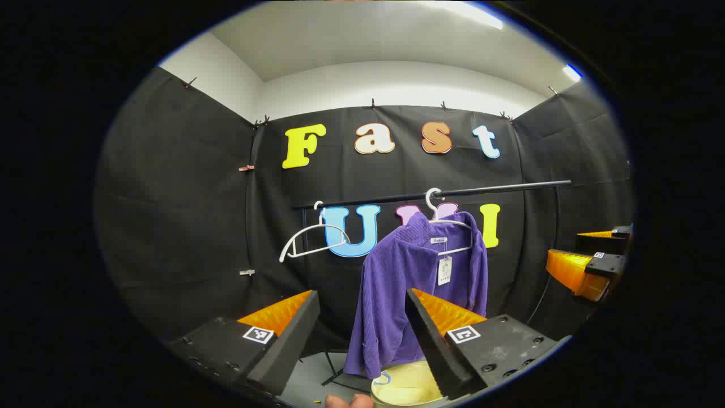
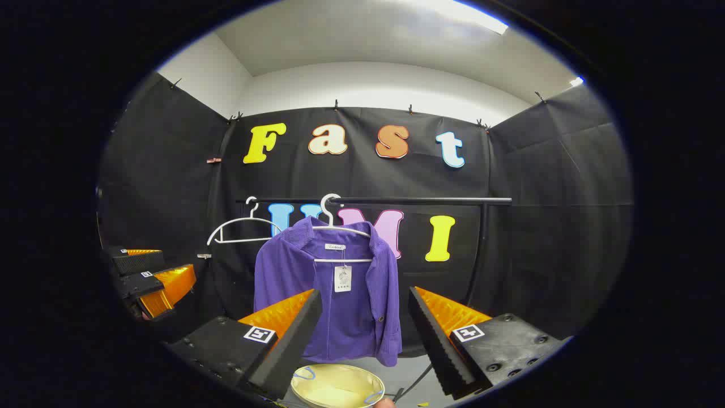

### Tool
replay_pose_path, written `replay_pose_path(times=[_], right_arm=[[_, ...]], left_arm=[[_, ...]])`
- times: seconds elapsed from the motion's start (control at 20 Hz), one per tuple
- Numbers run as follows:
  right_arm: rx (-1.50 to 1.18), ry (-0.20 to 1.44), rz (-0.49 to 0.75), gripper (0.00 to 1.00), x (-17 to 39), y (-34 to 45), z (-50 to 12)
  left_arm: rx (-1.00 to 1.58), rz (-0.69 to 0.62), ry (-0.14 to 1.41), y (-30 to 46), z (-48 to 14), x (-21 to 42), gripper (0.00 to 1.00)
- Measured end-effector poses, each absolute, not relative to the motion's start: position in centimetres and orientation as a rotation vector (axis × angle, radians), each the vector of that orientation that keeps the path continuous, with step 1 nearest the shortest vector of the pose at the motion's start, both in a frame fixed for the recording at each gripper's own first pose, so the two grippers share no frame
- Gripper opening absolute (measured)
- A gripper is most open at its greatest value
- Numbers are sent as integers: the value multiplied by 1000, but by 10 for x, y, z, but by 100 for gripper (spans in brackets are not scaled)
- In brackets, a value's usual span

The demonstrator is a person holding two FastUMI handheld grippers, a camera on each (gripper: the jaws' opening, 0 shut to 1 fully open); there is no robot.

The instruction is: Grasp the clothes on the hanger with both hands and then place them into the laundry hamper below.

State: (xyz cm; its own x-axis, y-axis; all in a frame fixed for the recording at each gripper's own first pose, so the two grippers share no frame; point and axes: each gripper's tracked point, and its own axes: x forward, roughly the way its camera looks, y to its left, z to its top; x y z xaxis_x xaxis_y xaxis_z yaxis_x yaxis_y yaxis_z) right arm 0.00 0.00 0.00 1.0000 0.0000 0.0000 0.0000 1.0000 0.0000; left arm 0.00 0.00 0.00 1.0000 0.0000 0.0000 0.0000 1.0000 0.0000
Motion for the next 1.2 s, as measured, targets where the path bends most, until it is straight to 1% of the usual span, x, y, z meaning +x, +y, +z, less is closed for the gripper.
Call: replay_pose_path(times=[0.05,0.35,0.4,0.45,0.75,0.8,1.15,1.2], right_arm=[[0,0,0,97,0,0,0],[0,8,-8,97,1,-4,-3],[2,7,-10,97,1,-5,-3],[1,8,-12,97,1,-6,-4],[-7,11,-14,97,-1,-11,-4],[-8,10,-14,97,-1,-11,-4],[1,26,-11,97,7,-13,-9],[2,29,-11,97,10,-14,-10]], left_arm=[[0,2,2,1,0,0,97],[2,10,4,-1,-2,1,97],[3,9,5,-2,-3,0,93],[3,9,4,-3,-3,1,95],[4,11,3,-6,-3,-1,95],[5,12,3,-6,-3,0,97],[0,5,6,-12,-4,7,97],[2,2,6,-15,-4,10,95]])
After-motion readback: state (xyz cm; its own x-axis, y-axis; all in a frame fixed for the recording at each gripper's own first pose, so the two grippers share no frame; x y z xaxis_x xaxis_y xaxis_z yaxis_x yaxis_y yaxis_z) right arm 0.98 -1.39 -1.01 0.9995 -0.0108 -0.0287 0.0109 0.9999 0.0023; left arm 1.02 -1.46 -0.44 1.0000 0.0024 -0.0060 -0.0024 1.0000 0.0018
